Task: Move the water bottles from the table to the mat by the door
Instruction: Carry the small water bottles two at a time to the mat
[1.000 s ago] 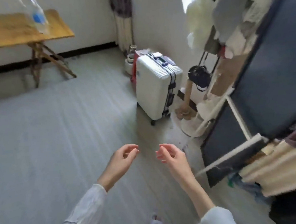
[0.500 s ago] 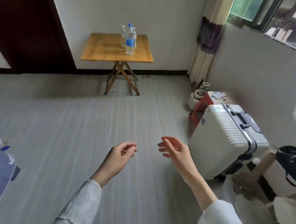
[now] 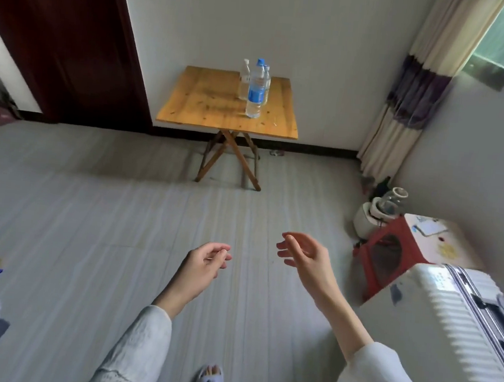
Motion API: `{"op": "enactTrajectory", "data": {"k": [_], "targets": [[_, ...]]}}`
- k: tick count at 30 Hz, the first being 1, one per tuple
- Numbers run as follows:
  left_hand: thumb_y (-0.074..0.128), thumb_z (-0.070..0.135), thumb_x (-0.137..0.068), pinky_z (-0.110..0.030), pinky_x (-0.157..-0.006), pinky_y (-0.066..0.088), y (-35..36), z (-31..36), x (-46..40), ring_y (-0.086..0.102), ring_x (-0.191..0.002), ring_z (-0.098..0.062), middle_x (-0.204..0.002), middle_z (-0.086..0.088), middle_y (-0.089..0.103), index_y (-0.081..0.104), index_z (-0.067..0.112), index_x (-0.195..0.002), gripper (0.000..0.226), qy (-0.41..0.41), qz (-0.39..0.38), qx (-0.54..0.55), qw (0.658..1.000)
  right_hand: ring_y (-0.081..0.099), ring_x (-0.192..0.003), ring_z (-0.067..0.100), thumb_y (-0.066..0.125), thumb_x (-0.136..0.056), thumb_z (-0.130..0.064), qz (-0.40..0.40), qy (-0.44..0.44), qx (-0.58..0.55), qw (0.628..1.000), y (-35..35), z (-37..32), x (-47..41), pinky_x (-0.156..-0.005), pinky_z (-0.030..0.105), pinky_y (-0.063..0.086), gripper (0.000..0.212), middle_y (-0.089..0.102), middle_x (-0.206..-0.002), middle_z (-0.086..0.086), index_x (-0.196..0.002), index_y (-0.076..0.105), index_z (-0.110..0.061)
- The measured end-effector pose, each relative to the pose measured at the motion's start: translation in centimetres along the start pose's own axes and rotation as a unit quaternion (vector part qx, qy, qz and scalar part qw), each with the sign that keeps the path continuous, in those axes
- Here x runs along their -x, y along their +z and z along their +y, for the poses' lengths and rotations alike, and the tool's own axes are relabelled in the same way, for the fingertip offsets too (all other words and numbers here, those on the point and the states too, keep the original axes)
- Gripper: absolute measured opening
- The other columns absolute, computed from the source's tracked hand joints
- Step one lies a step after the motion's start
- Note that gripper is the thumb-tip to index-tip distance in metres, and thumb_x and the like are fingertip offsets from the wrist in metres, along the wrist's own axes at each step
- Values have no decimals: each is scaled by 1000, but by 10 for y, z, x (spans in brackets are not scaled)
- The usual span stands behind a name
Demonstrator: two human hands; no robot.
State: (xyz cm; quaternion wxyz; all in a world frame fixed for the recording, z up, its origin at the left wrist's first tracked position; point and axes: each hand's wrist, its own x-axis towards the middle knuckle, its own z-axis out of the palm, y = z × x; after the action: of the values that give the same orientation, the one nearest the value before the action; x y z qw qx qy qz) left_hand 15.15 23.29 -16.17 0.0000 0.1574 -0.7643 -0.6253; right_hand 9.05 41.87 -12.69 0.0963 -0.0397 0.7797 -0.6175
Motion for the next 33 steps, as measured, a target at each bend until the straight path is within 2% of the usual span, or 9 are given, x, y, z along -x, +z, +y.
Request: {"op": "enactTrajectory", "data": {"k": [7, 12, 16, 19, 25, 29, 33], "targets": [[44, 19, -93, -25, -79, 50, -41, 61, -188, 62, -93, -12, -96, 5, 66, 59, 22, -102, 18, 34, 14, -8, 999, 66, -77, 13, 50, -91, -23, 2, -32, 7, 999, 18, -48, -176, -75, 31, 54, 14, 68, -83, -1, -97, 61, -17], [43, 19, -93, -31, -87, 49, -33, 87, -297, 61, -97, -12, -103, 0, 64, 56, 17, -112, 23, 22, -9, -36, 999, 67, -79, 14, 50, -91, -24, 2, -12, 7, 1000, 12, -50, -287, -77, 33, 54, 14, 68, -84, -1, -97, 61, -17], [43, 18, -93, -29, -85, 49, -22, 104, -389, 60, -96, -11, -104, -1, 63, 53, 16, -115, 24, 26, 1, -38, 999, 67, -80, 16, 50, -91, -23, -5, -15, 13, 1000, 0, -51, -390, -76, 33, 54, 11, 69, -83, -1, -93, 61, -20], [43, 18, -94, -26, -82, 48, -16, 124, -462, 59, -96, -8, -103, 0, 63, 54, 16, -114, 24, 31, 23, -30, 999, 67, -79, 14, 50, -90, -22, -20, -20, 15, 999, -9, -60, -469, -75, 31, 54, 11, 69, -83, -1, -92, 61, -20], [44, 20, -93, -26, -88, 47, -11, 161, -593, 58, -98, -3, -99, 9, 63, 56, 26, -104, 17, 22, 32, -15, 999, 66, -81, 16, 49, -91, -22, -46, -14, 31, 998, -24, -86, -618, -76, 32, 53, 16, 68, -85, 1, -99, 61, -13], [44, 19, -94, -29, -87, 47, -21, 164, -665, 59, -97, -6, -98, 9, 63, 57, 25, -102, 17, 1, 50, 3, 999, 66, -85, 21, 49, -91, -22, -71, -3, 45, 996, -14, -92, -696, -80, 36, 53, 20, 69, -91, 7, -102, 61, -11], [44, 22, -94, -30, -85, 48, -40, 159, -739, 59, -98, -6, -100, 8, 64, 57, 28, -100, 16, -10, 46, 8, 999, 66, -86, 24, 48, -92, -21, -61, 18, 41, 997, 2, -96, -773, -81, 40, 53, 23, 69, -93, 11, -105, 61, -8]]}}
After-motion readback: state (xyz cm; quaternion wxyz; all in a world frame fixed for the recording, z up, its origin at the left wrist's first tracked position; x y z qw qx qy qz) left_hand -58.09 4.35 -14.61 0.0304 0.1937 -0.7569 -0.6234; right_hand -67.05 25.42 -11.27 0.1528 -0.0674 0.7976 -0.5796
